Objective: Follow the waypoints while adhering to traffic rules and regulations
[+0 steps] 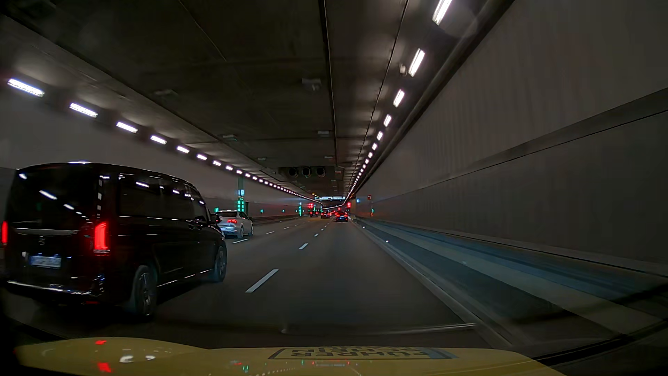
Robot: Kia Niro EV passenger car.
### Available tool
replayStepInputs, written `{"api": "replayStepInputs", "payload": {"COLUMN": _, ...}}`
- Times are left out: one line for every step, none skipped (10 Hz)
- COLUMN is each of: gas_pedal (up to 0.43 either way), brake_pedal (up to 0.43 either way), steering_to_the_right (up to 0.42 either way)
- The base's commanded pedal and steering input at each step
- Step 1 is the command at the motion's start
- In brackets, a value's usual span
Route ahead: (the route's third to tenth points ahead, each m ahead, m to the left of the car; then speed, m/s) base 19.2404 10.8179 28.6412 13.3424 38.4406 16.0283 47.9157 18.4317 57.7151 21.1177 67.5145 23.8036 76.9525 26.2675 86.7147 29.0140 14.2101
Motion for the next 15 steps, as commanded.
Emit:
{"api": "replayStepInputs", "payload": {"gas_pedal": 0.067, "brake_pedal": 0.000, "steering_to_the_right": -0.002}}
{"api": "replayStepInputs", "payload": {"gas_pedal": 0.067, "brake_pedal": 0.000, "steering_to_the_right": -0.002}}
{"api": "replayStepInputs", "payload": {"gas_pedal": 0.067, "brake_pedal": 0.000, "steering_to_the_right": -0.002}}
{"api": "replayStepInputs", "payload": {"gas_pedal": 0.067, "brake_pedal": 0.000, "steering_to_the_right": -0.001}}
{"api": "replayStepInputs", "payload": {"gas_pedal": 0.067, "brake_pedal": 0.000, "steering_to_the_right": -0.001}}
{"api": "replayStepInputs", "payload": {"gas_pedal": 0.067, "brake_pedal": 0.000, "steering_to_the_right": -0.001}}
{"api": "replayStepInputs", "payload": {"gas_pedal": 0.067, "brake_pedal": 0.000, "steering_to_the_right": -0.001}}
{"api": "replayStepInputs", "payload": {"gas_pedal": 0.079, "brake_pedal": 0.000, "steering_to_the_right": -0.002}}
{"api": "replayStepInputs", "payload": {"gas_pedal": 0.079, "brake_pedal": 0.000, "steering_to_the_right": -0.003}}
{"api": "replayStepInputs", "payload": {"gas_pedal": 0.079, "brake_pedal": 0.000, "steering_to_the_right": -0.002}}
{"api": "replayStepInputs", "payload": {"gas_pedal": 0.079, "brake_pedal": 0.000, "steering_to_the_right": -0.002}}
{"api": "replayStepInputs", "payload": {"gas_pedal": 0.079, "brake_pedal": 0.000, "steering_to_the_right": -0.002}}
{"api": "replayStepInputs", "payload": {"gas_pedal": 0.087, "brake_pedal": 0.000, "steering_to_the_right": -0.002}}
{"api": "replayStepInputs", "payload": {"gas_pedal": 0.087, "brake_pedal": 0.000, "steering_to_the_right": -0.002}}
{"api": "replayStepInputs", "payload": {"gas_pedal": 0.087, "brake_pedal": 0.000, "steering_to_the_right": -0.002}}
